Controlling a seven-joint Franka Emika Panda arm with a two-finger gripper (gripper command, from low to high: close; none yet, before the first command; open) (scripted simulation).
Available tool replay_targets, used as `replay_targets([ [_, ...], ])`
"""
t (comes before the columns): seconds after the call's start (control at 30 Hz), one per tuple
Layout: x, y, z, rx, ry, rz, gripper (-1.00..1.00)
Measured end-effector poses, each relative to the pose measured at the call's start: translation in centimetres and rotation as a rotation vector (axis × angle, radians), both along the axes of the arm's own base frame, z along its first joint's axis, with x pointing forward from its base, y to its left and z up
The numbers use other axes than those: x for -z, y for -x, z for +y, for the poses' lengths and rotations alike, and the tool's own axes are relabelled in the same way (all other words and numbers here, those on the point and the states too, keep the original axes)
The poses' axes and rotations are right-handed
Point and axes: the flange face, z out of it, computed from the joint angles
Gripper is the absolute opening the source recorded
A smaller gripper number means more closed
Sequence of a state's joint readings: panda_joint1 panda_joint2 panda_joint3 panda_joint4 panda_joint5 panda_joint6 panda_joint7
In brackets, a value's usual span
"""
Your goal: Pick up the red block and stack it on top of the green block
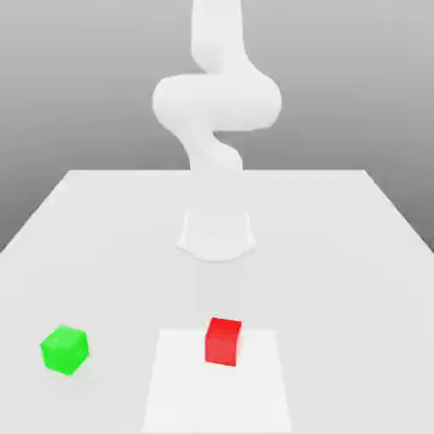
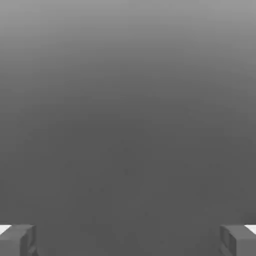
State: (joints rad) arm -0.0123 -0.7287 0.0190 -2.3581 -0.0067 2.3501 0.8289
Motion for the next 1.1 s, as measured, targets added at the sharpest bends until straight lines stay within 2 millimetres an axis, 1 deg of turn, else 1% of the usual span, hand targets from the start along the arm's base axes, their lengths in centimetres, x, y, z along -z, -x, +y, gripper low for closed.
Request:
replay_targets([
  [0.07,4.9,-2.3,0.3,0.019,-0.002,0.076,0.0],
  [0.13,9.9,-4.0,0.5,0.038,-0.006,0.15,0.0],
  [0.2,14.9,-5.0,0.5,0.057,-0.011,0.224,0.0],
  [0.3,22.4,-5.5,0.5,0.086,-0.023,0.335,0.0],
  [0.37,27.4,-5.1,0.4,0.106,-0.032,0.412,0.0],
  [0.43,32.5,-4.0,0.4,0.127,-0.044,0.491,0.0],
  [0.5,37.6,-2.3,0.4,0.149,-0.059,0.577,0.0],
  [0.57,42.7,0.3,0.5,0.173,-0.076,0.669,0.0],
  [0.6,44.4,1.0,0.6,0.18,-0.081,0.692,0.0],
  [0.67,46.7,1.4,0.6,0.186,-0.086,0.71,0.0],
  [0.8,50.5,1.6,0.6,0.187,-0.086,0.716,0.0],
  [0.83,51.3,1.7,0.6,0.186,-0.085,0.716,-1.0],
  [1.0,51.3,1.7,0.6,0.187,-0.086,0.715,-1.0],
  [1.03,51.7,1.8,0.6,0.186,-0.085,0.716,-1.0],
  [1.1,50.8,1.7,0.6,0.187,-0.086,0.715,-1.0],
])
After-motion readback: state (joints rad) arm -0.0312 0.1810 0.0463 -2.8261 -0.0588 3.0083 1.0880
